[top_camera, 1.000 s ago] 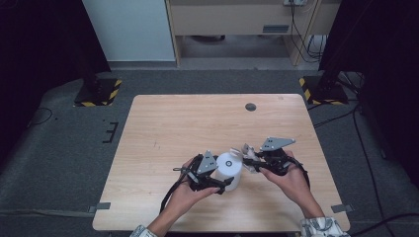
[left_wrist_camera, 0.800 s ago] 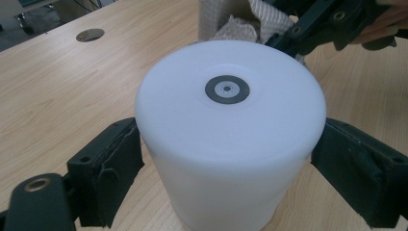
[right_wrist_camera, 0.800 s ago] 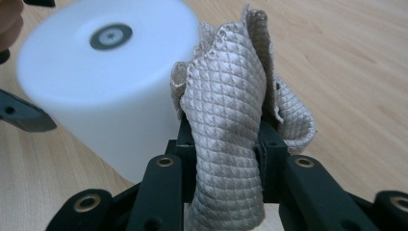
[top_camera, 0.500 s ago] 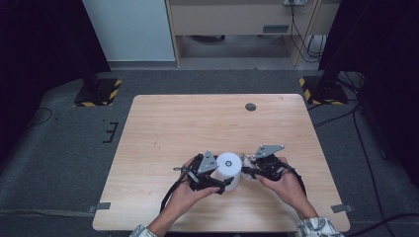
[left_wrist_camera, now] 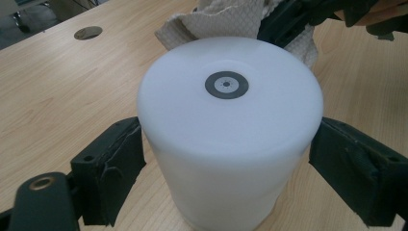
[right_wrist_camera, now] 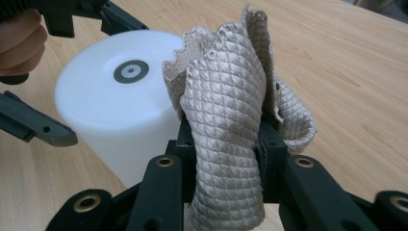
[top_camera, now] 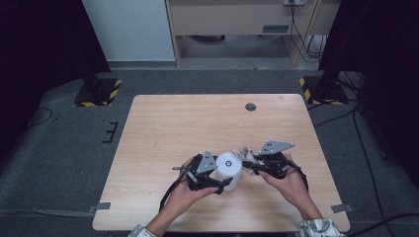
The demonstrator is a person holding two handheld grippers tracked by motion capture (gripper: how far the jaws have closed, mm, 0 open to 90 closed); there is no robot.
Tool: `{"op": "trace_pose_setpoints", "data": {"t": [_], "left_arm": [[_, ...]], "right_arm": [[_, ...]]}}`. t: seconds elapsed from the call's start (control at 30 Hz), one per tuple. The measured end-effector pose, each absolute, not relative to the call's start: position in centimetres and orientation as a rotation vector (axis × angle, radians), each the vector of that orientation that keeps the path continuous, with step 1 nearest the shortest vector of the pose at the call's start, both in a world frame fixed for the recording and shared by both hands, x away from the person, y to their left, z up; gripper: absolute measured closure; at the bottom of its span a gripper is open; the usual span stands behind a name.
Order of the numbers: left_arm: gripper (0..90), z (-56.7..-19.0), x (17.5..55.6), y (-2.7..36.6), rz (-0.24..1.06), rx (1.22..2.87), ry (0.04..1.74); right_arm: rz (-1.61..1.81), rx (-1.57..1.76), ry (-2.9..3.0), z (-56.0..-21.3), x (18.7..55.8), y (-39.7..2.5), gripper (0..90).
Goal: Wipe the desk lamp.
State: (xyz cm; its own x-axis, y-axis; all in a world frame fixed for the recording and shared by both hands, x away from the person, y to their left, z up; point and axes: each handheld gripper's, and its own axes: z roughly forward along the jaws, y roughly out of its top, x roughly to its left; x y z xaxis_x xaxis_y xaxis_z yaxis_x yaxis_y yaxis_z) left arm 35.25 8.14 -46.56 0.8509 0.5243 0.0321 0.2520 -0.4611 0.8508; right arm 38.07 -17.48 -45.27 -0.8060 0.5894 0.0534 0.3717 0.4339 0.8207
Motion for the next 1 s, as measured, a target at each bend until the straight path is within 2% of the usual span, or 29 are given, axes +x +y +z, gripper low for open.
{"op": "trace_pose_setpoints", "data": {"t": [0.63,0.83,1.0], "left_arm": [[9.7,-46.4,35.3,8.0,0.365,2.036,0.562],[8.3,-46.2,35.6,7.3,0.372,2.025,0.573],[8.3,-46.0,35.5,7.4,0.365,2.045,0.574]], "right_arm": [[1.104,0.88,2.588,-49.5,39.0,-16.3,69.7],[1.098,0.883,2.585,-49.6,38.9,-16.1,69.6],[1.171,0.87,2.544,-48.3,38.5,-16.5,69.6]]}}
